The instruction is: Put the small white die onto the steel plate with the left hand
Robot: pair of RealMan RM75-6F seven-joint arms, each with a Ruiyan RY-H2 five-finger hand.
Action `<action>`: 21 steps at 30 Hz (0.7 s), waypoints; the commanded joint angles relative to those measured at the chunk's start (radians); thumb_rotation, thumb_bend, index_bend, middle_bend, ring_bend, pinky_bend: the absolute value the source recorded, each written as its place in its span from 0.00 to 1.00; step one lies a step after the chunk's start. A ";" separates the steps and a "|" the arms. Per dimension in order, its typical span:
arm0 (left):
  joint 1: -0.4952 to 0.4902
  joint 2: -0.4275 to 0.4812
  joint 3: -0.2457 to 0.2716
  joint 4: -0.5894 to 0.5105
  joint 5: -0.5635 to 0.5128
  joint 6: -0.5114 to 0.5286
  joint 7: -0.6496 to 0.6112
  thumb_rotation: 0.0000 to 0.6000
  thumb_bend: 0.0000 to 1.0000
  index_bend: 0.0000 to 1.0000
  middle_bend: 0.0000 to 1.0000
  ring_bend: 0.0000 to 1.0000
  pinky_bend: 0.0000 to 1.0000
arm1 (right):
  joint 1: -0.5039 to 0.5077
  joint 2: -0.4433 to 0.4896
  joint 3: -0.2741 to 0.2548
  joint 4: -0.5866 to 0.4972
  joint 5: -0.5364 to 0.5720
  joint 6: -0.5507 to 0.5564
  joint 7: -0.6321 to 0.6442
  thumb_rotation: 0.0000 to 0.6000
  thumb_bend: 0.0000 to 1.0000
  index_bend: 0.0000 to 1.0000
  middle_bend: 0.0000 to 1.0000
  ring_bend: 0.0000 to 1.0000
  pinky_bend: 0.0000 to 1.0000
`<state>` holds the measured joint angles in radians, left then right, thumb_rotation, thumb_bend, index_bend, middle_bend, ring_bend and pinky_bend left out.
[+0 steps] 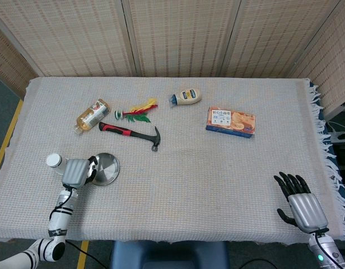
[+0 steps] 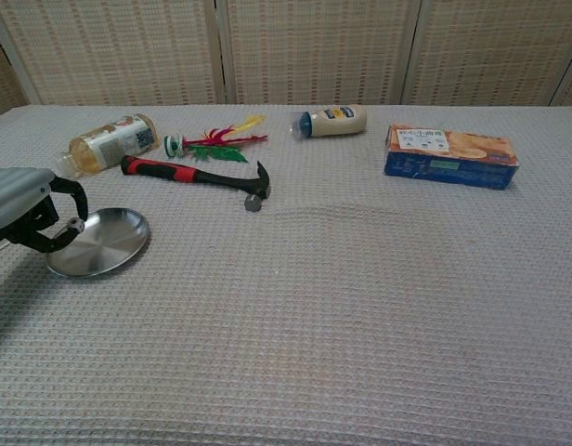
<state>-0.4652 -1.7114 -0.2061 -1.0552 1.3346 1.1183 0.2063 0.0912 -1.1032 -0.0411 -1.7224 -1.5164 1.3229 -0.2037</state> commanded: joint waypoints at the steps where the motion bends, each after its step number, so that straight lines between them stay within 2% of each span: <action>1: -0.009 -0.008 0.006 0.005 0.000 -0.004 -0.001 1.00 0.40 0.53 1.00 1.00 1.00 | 0.000 -0.001 0.001 0.000 0.002 0.000 -0.002 1.00 0.21 0.00 0.00 0.00 0.00; 3: -0.015 -0.013 0.011 0.005 0.004 0.002 0.008 1.00 0.40 0.52 1.00 1.00 1.00 | 0.001 -0.003 0.001 0.001 0.005 -0.002 -0.005 1.00 0.21 0.00 0.00 0.00 0.00; 15: -0.028 0.004 0.019 -0.038 -0.025 -0.002 0.066 1.00 0.40 0.30 1.00 1.00 1.00 | 0.000 -0.003 -0.003 -0.002 0.005 0.002 -0.009 1.00 0.21 0.00 0.00 0.00 0.00; 19: 0.008 0.071 0.042 -0.146 0.005 0.061 0.053 1.00 0.39 0.29 0.99 0.99 1.00 | -0.001 -0.001 -0.003 -0.003 0.007 0.002 -0.008 1.00 0.21 0.00 0.00 0.00 0.00; 21: 0.046 0.119 0.057 -0.216 0.046 0.145 0.039 1.00 0.39 0.29 0.88 0.91 0.97 | -0.001 0.000 -0.003 -0.004 0.008 0.003 -0.007 1.00 0.21 0.00 0.00 0.00 0.00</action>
<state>-0.4627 -1.6518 -0.1706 -1.1891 1.3367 1.1758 0.2618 0.0901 -1.1032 -0.0442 -1.7258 -1.5088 1.3262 -0.2110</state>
